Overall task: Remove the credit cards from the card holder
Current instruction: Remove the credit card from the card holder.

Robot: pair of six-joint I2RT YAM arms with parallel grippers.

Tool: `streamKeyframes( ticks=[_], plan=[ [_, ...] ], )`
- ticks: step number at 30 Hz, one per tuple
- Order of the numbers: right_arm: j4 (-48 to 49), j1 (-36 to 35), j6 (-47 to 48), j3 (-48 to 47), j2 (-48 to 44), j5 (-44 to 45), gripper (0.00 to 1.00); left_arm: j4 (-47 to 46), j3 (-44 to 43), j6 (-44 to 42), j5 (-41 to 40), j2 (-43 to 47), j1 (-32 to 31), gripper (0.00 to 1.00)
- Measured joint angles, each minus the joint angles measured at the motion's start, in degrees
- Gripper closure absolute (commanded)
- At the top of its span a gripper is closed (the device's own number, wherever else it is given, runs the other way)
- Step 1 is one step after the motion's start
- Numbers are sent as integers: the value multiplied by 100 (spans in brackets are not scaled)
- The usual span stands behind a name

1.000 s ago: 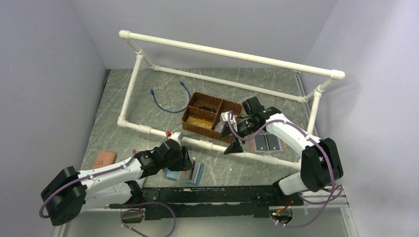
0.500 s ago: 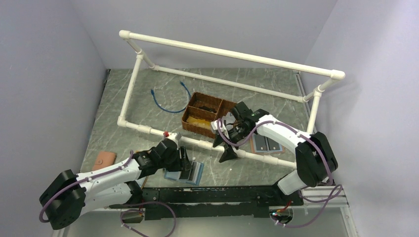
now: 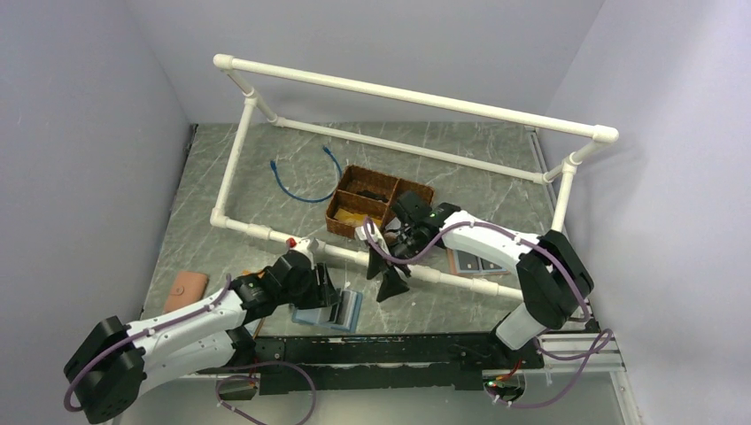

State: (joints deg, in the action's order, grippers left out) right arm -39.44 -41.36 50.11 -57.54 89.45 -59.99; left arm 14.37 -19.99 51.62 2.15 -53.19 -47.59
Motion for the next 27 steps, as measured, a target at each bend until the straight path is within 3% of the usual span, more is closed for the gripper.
streamKeyframes(
  ticks=[2, 7, 10, 16, 27],
  plan=[
    [533, -50, -839, -4, 28, -94, 44, -11, 96, 31, 50, 116, 55, 42],
    [2068, -192, -2820, -4, 179, 44, 83, -85, 232, 98, 153, 271, 155, 43],
    [2616, -363, -3617, -11, 365, 400, 92, -151, 275, 140, 203, 280, 184, 44],
    [2830, -756, -4212, -214, 890, 1141, 95, -225, 306, 166, 256, 278, 221, 43],
    [2771, -1141, -4321, -555, 1344, 2142, 96, -380, 402, 168, 317, 323, 262, 42]
  ],
)
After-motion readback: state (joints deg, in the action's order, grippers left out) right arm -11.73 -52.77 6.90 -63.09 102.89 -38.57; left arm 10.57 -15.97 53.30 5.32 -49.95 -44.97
